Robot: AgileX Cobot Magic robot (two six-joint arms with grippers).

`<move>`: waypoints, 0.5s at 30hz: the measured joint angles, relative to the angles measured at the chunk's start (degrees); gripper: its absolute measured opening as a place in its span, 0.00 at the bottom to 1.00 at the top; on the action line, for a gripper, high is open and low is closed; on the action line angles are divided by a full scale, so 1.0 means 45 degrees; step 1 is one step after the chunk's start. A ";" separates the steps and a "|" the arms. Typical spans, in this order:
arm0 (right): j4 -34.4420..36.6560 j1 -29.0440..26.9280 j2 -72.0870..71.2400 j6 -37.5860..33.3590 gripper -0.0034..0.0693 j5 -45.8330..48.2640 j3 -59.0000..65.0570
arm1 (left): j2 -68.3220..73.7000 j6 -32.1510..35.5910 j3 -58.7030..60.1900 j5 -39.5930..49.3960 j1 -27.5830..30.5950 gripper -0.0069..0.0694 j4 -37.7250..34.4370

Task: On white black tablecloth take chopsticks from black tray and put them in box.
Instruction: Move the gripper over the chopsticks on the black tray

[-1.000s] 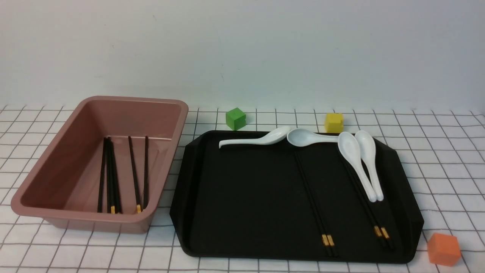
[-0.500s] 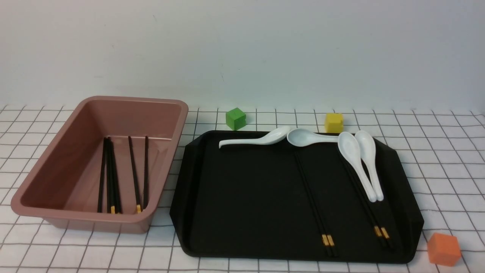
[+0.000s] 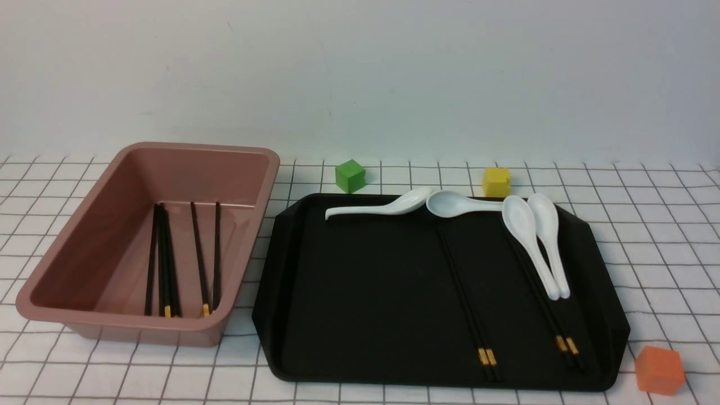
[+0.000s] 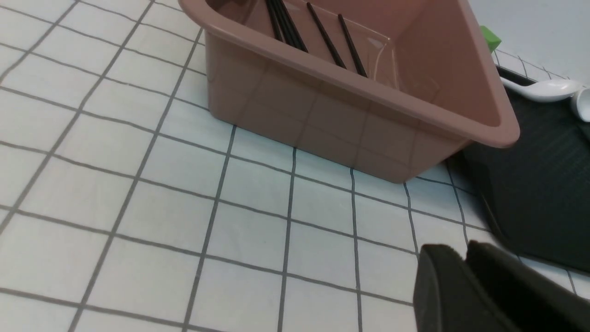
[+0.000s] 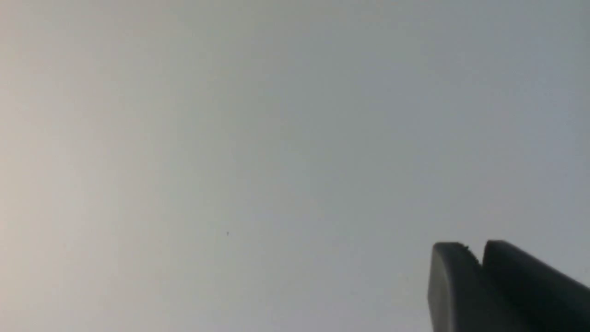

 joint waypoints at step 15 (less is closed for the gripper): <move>0.0577 0.1393 1.4410 -0.5554 0.11 1.3072 -0.7479 | 0.0000 0.0000 0.0000 0.0000 0.0000 0.21 0.0000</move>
